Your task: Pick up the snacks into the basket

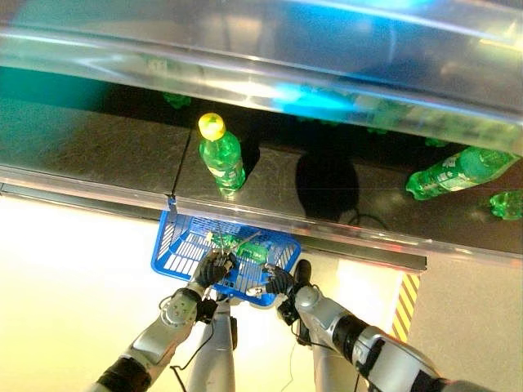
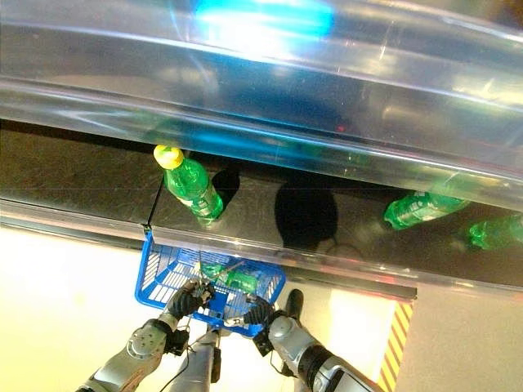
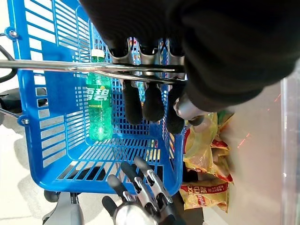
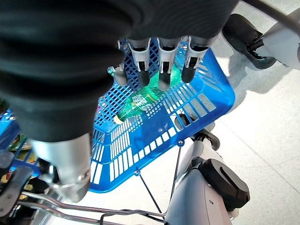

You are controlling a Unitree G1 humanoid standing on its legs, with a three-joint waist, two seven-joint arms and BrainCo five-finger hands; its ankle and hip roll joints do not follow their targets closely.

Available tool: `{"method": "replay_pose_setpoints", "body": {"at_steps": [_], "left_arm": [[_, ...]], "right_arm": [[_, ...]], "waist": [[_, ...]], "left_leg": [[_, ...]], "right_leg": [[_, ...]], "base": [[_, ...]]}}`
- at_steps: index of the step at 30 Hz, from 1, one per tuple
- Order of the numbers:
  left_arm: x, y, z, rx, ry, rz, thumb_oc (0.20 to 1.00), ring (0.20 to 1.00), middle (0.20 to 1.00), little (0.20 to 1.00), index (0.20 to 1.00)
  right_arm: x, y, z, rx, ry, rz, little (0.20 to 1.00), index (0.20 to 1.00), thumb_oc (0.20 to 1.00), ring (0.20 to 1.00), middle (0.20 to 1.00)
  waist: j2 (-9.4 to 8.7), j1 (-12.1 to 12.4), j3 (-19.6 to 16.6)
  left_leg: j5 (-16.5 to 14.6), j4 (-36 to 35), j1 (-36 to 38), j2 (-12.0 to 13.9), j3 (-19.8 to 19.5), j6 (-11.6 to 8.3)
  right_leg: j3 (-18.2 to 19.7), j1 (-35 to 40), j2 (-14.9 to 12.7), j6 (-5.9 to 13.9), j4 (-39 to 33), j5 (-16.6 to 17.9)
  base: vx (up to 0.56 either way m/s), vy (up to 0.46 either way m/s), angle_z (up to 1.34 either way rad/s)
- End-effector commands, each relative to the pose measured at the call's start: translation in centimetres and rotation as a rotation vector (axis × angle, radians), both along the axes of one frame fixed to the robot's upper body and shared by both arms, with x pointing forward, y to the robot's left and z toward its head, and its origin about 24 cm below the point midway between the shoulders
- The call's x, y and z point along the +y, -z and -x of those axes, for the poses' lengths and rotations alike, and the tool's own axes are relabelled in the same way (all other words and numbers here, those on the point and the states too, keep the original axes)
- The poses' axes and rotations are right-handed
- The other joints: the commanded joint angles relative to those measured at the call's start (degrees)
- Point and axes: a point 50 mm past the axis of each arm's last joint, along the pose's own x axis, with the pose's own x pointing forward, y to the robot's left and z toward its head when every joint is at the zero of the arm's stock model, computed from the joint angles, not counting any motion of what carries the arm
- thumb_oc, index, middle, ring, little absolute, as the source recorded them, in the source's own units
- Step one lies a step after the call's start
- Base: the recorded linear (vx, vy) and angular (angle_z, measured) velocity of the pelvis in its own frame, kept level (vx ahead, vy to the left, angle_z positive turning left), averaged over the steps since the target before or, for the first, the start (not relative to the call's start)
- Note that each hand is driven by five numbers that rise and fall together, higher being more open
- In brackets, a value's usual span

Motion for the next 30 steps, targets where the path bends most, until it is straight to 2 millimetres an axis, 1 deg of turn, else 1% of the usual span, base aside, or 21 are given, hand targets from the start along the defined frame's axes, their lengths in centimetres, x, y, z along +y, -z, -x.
{"method": "replay_pose_setpoints", "body": {"at_steps": [1, 3, 5, 6, 7, 10, 11, 13, 14, 15, 17, 18, 19, 20, 21, 22, 23, 24, 27, 30], "left_arm": [[-2.9, -3.3, 0.9, -0.168, 0.127, 0.130, 0.200, 0.200, 0.200, 0.200, 0.200], [-2.6, -3.5, 0.9, -0.177, 0.117, 0.127, 0.200, 0.200, 0.200, 0.200, 0.200], [-2.4, -3.5, 0.9, -0.182, 0.109, 0.128, 0.200, 0.200, 0.200, 0.200, 0.200], [-2.0, -3.6, 1.0, -0.189, 0.095, 0.127, 0.200, 0.200, 0.200, 0.200, 0.200], [-2.0, -3.6, 1.0, -0.190, 0.095, 0.127, 0.200, 0.200, 0.200, 0.200, 0.200], [-1.3, -3.2, 1.0, -0.184, 0.065, 0.122, 0.200, 0.200, 0.200, 0.200, 0.200], [-0.9, -2.8, 1.0, -0.174, 0.048, 0.110, 0.200, 0.200, 0.200, 0.200, 0.200], [0.0, -2.4, 1.1, -0.163, 0.016, 0.099, 0.200, 0.200, 0.200, 0.200, 0.200], [1.4, -1.4, 1.4, -0.132, -0.037, 0.081, 0.200, 0.200, 0.200, 0.200, 0.200], [1.4, -1.4, 1.4, -0.133, -0.037, 0.081, 0.200, 0.200, 0.200, 0.200, 0.200], [2.5, -0.4, 1.8, -0.091, -0.073, 0.056, 0.200, 0.200, 0.200, 0.200, 0.200], [3.1, 0.6, 2.1, -0.055, -0.096, 0.040, 0.200, 0.200, 0.200, 0.200, 0.200], [3.9, 1.9, 2.6, -0.003, -0.129, 0.030, 0.200, 0.200, 0.200, 0.200, 0.200], [4.3, 2.4, 2.8, 0.019, -0.148, 0.023, 0.200, 0.200, 0.200, 0.200, 0.200], [4.3, 2.4, 2.8, 0.019, -0.147, 0.023, 0.200, 0.200, 0.200, 0.200, 0.200], [4.7, 3.2, 3.0, 0.052, -0.172, 0.007, 0.200, 0.200, 0.200, 0.200, 0.200], [5.3, 3.8, 3.2, 0.073, -0.202, -0.011, 0.200, 0.200, 0.200, 0.200, 0.200], [5.3, 3.9, 3.3, 0.075, -0.206, -0.009, 0.200, 0.200, 0.200, 0.200, 0.200], [5.9, 5.1, 3.9, 0.126, -0.236, -0.033, 0.200, 0.200, 0.200, 0.200, 0.200], [6.4, 6.8, 4.6, 0.202, -0.263, -0.073, 0.200, 0.200, 0.200, 0.200, 0.200]], "right_arm": [[0.4, -0.7, 0.2, -0.046, -0.027, -0.065, 1.000, 1.000, 1.000, 1.000, 1.000], [0.2, -1.2, 0.3, -0.068, -0.038, -0.091, 1.000, 1.000, 1.000, 1.000, 1.000], [-0.5, -0.9, 0.7, -0.062, -0.030, -0.122, 1.000, 1.000, 1.000, 1.000, 1.000], [-1.6, -1.0, 0.9, -0.074, -0.007, -0.155, 1.000, 1.000, 1.000, 1.000, 1.000], [-1.6, -1.1, 0.9, -0.076, -0.008, -0.155, 1.000, 1.000, 1.000, 1.000, 1.000], [-4.2, -1.0, 1.0, -0.086, 0.074, -0.201, 1.000, 1.000, 1.000, 1.000, 1.000], [-5.6, -0.8, 1.1, -0.092, 0.132, -0.217, 1.000, 1.000, 1.000, 1.000, 1.000], [-7.9, -0.2, 1.5, -0.099, 0.195, -0.198, 1.000, 1.000, 1.000, 1.000, 1.000], [-10.6, 0.6, 2.2, -0.096, 0.289, -0.182, 1.000, 1.000, 1.000, 1.000, 1.000], [-10.6, 0.6, 2.2, -0.097, 0.289, -0.182, 1.000, 1.000, 1.000, 1.000, 1.000], [-12.8, 1.8, 3.3, -0.062, 0.391, -0.188, 1.000, 1.000, 1.000, 1.000, 1.000], [-14.2, 2.2, 3.8, -0.054, 0.462, -0.200, 1.000, 1.000, 1.000, 1.000, 1.000], [-15.7, 2.9, 4.6, -0.031, 0.533, -0.209, 1.000, 1.000, 1.000, 1.000, 1.000], [-16.3, 3.1, 4.9, -0.030, 0.558, -0.206, 1.000, 1.000, 1.000, 1.000, 1.000], [-16.3, 3.1, 4.9, -0.030, 0.558, -0.205, 1.000, 1.000, 1.000, 1.000, 1.000], [-16.7, 3.1, 5.0, -0.033, 0.578, -0.206, 1.000, 1.000, 1.000, 1.000, 1.000], [-17.1, 2.9, 5.0, -0.042, 0.608, -0.232, 1.000, 1.000, 1.000, 1.000, 1.000], [-17.3, 2.8, 5.0, -0.047, 0.621, -0.248, 1.000, 1.000, 1.000, 1.000, 1.000], [-17.6, 2.6, 5.2, -0.064, 0.635, -0.261, 1.000, 1.000, 1.000, 1.000, 1.000], [-17.5, 2.2, 4.9, -0.085, 0.630, -0.265, 1.000, 1.000, 1.000, 1.000, 1.000]], "waist": [[2.72, -0.8, -1.4], [2.34, -1.2, -1.4], [2.11, -1.6, -1.4], [1.89, -1.9, -1.4], [1.87, -1.9, -1.4], [1.55, -2.5, -1.4], [1.50, -2.7, -1.4], [1.43, -3.1, -1.4], [1.66, -3.5, -1.4], [1.64, -3.5, -1.4], [1.84, -3.9, -1.7], [1.99, -4.1, -2.0], [2.27, -4.5, -2.7], [2.42, -4.6, -2.8], [2.44, -4.6, -2.8], [2.66, -4.8, -2.9], [2.86, -4.8, -3.0], [2.95, -4.8, -2.9], [3.22, -4.8, -2.8], [3.31, -4.8, -2.5]], "left_leg": [[3.0, -3.0, -1.4, -0.2, -1.9, 1.23], [3.1, -2.9, -1.3, -0.2, -1.9, 1.22], [2.8, -2.8, -0.8, -0.1, -2.0, 1.17], [2.7, -2.9, -0.4, -0.1, -2.1, 1.14], [3.0, -3.0, -0.5, -0.2, -2.1, 1.15], [2.9, -3.0, 0.1, -0.2, -2.1, 1.15], [2.7, -3.1, 0.7, -0.2, -2.0, 1.17], [2.8, -3.5, 1.5, -0.3, -1.9, 1.27], [2.5, -3.6, 2.7, -0.4, -1.7, 1.33], [2.7, -3.8, 2.7, -0.4, -1.7, 1.34], [2.5, -3.7, 3.4, -0.6, -1.7, 1.41], [2.2, -3.6, 4.0, -0.8, -1.7, 1.44], [2.1, -3.8, 4.8, -1.0, -1.5, 1.58], [2.0, -3.7, 5.0, -1.1, -1.4, 1.62], [1.9, -3.7, 5.0, -1.1, -1.4, 1.62], [1.8, -3.4, 5.1, -1.2, -1.4, 1.65], [1.7, -3.1, 5.1, -1.4, -1.3, 1.66], [1.5, -2.7, 5.2, -1.5, -1.4, 1.65], [1.4, -1.6, 5.0, -1.8, -1.7, 1.55], [1.3, -1.0, 5.0, -1.7, -2.0, 1.30]], "right_leg": [[2.8, 1.2, -5.6, 9.06, 4.2, -5.0], [2.9, 1.3, -5.5, 9.09, 4.1, -4.8], [2.8, 1.8, -5.6, 9.09, 4.3, -5.2], [2.8, 2.1, -5.7, 9.16, 4.5, -5.3], [2.8, 2.0, -5.7, 9.15, 4.3, -5.0], [2.7, 2.7, -5.8, 9.28, 4.2, -5.0], [2.7, 3.4, -5.8, 9.36, 4.1, -5.2], [2.8, 4.1, -6.0, 9.53, 3.6, -4.8], [3.0, 5.1, -6.3, 9.75, 3.6, -5.0], [3.0, 5.1, -6.3, 9.75, 3.5, -4.8], [3.0, 6.0, -6.6, 9.85, 3.3, -4.8], [3.1, 6.8, -6.7, 9.97, 3.3, -5.0], [3.2, 7.6, -7.0, 10.14, 2.9, -4.8], [3.2, 7.8, -7.2, 10.19, 2.8, -4.8], [3.2, 7.9, -7.2, 10.20, 2.8, -4.8], [3.4, 7.8, -7.4, 10.24, 3.1, -4.9], [3.5, 7.9, -7.6, 10.23, 3.5, -5.2], [3.6, 7.9, -7.7, 10.19, 4.1, -5.5], [3.9, 7.7, -7.9, 9.95, 5.9, -6.5], [3.5, 8.1, -7.9, 9.75, 7.3, -7.5]], "base": [[0.00, 0.000, 0.00], [0.00, 0.000, 0.00], [0.00, 0.000, 0.00], [0.00, 0.000, 0.00], [0.00, 0.006, 0.04], [0.01, 0.004, 0.04], [0.00, 0.000, 0.00], [0.01, 0.019, -0.02], [0.01, 0.031, -0.02], [0.00, 0.000, 0.00], [0.02, 0.012, -0.01], [0.03, 0.049, -0.02], [0.03, 0.050, -0.03], [0.01, 0.038, -0.01], [0.00, 0.000, 0.00], [0.00, 0.000, 0.00], [0.00, 0.000, 0.00], [0.00, 0.000, 0.00], [-0.01, -0.005, 0.03], [-0.02, -0.037, 0.07]]}}
